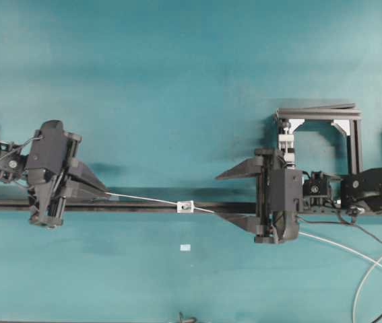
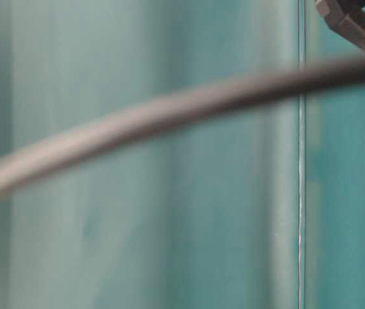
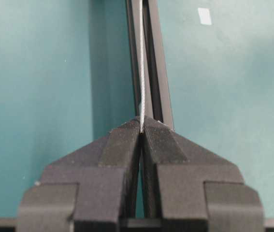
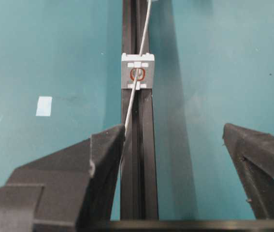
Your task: Insert the wire through the hole in the metal fitting marked with a red label.
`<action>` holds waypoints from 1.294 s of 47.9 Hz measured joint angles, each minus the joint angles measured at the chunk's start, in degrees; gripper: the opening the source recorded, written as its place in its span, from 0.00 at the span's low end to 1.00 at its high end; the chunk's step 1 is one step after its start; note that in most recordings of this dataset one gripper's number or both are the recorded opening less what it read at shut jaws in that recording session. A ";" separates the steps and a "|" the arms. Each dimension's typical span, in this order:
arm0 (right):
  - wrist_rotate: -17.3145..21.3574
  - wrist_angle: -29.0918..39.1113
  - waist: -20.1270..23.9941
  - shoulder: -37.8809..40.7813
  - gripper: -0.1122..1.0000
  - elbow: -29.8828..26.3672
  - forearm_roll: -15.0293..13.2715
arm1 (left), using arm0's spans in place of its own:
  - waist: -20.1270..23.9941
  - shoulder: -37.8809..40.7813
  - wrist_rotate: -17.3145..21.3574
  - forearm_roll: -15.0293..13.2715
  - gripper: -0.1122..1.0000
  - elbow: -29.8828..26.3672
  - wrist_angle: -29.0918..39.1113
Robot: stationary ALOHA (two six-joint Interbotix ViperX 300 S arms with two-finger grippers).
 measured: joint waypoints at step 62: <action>-1.32 -0.09 -0.09 -1.41 0.92 0.35 0.00 | 2.37 0.35 -2.29 0.26 0.77 0.00 -0.35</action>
